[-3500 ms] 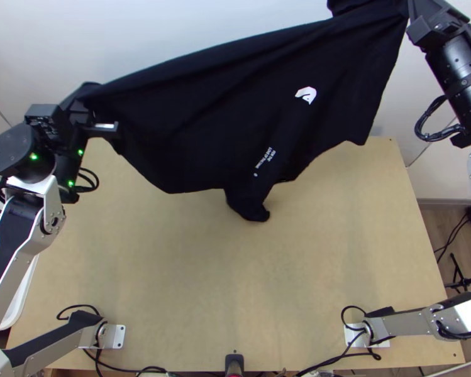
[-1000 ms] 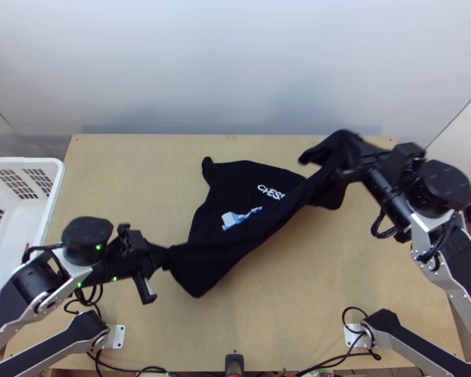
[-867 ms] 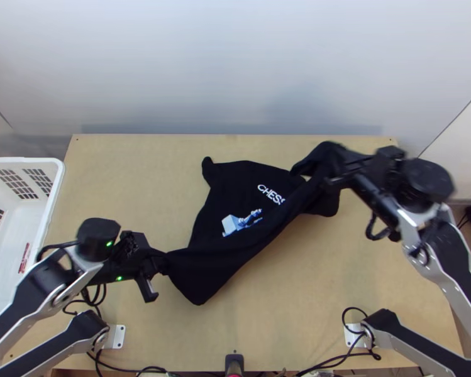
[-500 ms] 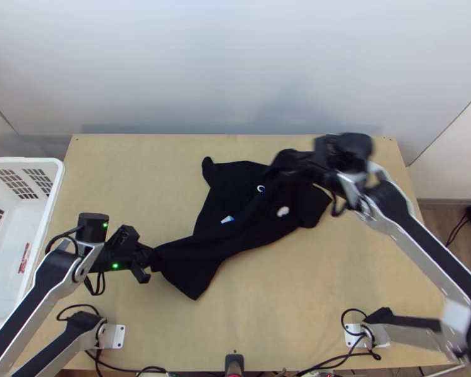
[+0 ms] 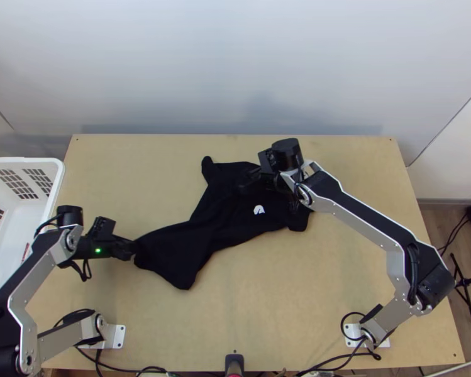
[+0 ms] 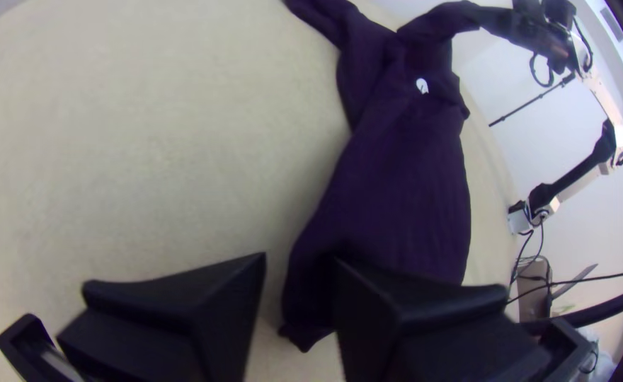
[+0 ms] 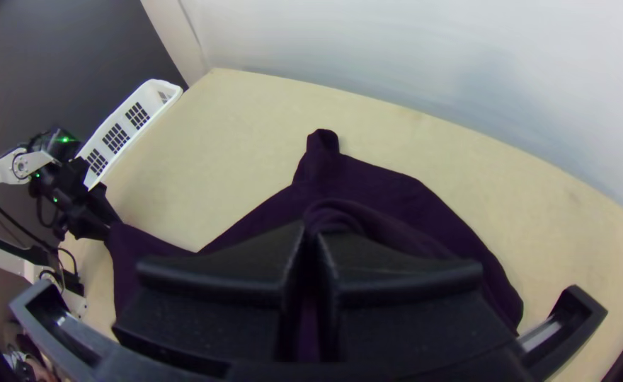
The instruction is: Fold the t-shirt
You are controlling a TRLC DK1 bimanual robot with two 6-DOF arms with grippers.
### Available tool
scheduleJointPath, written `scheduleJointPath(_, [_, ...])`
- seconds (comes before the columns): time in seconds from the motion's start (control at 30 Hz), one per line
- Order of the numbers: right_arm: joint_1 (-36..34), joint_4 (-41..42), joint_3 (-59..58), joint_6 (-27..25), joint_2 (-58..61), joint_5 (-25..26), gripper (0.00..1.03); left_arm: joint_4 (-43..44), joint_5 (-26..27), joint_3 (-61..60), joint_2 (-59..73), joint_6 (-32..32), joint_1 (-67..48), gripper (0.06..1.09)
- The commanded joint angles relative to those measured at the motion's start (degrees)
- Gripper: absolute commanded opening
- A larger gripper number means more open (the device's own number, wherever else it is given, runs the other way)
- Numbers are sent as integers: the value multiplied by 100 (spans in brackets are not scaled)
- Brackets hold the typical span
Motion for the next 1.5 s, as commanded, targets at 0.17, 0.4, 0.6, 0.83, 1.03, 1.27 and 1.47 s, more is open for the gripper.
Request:
scheduleJointPath(0.17, [-11, 52, -212, 206, -621, 29, 3, -1164, 26, 482, -387, -113, 514, 105])
scheduleJointPath(0.4, [-231, 52, -590, 338, -1377, 108, 3, -2772, 17, 1246, -888, -95, 602, 104])
scheduleJointPath(0.6, [-319, 149, -1073, 470, -1939, 117, 3, -3985, 202, 1422, -2189, 283, 681, 104])
scheduleJointPath(0.83, [-468, 237, -1539, 672, -2475, 108, 3, -3467, 202, 1387, -4035, -1554, -1420, 104])
scheduleJointPath(1.03, [-468, 219, -1794, 813, -2713, 108, 3, -2368, 149, 939, -4791, -2582, -2668, 103])
scheduleJointPath(1.27, [-433, 193, -1803, 804, -2765, 231, 3, -1744, -35, 499, -4799, -2398, -3740, 103])
scheduleJointPath(1.47, [-433, 52, -1820, 804, -2660, 249, 3, -672, -343, -63, -3982, -2064, -4698, 103])
